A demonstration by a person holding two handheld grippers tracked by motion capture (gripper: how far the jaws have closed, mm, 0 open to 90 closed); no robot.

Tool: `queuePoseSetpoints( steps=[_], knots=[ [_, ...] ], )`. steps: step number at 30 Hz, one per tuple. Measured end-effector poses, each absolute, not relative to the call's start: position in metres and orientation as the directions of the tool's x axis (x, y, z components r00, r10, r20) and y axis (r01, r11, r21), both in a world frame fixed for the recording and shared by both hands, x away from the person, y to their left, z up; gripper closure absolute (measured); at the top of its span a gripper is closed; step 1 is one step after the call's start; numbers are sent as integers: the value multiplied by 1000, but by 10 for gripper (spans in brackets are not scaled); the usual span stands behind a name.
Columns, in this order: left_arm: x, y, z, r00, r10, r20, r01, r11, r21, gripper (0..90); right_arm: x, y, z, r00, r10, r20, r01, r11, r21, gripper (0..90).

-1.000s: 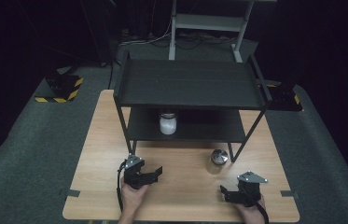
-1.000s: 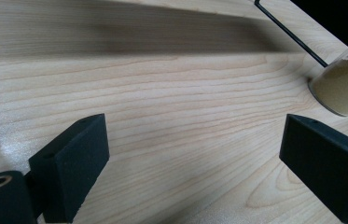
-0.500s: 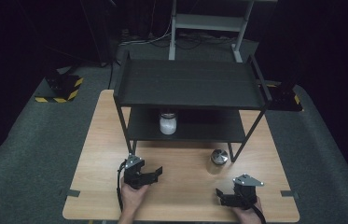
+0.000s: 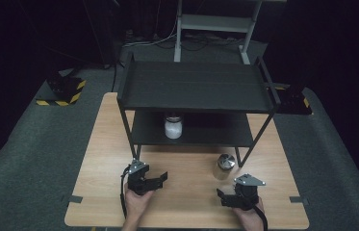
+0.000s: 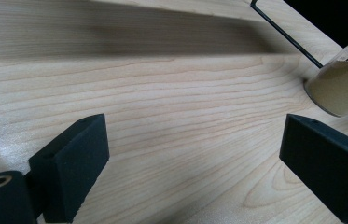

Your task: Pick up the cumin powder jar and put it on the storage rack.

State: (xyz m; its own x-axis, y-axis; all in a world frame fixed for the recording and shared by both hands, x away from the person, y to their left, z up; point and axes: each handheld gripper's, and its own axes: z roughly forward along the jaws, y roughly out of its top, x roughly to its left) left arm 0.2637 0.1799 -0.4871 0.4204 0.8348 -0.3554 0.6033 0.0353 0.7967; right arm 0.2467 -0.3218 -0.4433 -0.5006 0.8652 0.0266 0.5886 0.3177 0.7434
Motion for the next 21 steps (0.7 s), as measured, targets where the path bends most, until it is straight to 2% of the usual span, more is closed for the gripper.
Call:
queuePoseSetpoints(
  steps=[21],
  knots=[
    [263,180,-488,422,833,-357,602,38,798,85,292,-309,-442,-504,862,56,585,293,756,129]
  ],
)
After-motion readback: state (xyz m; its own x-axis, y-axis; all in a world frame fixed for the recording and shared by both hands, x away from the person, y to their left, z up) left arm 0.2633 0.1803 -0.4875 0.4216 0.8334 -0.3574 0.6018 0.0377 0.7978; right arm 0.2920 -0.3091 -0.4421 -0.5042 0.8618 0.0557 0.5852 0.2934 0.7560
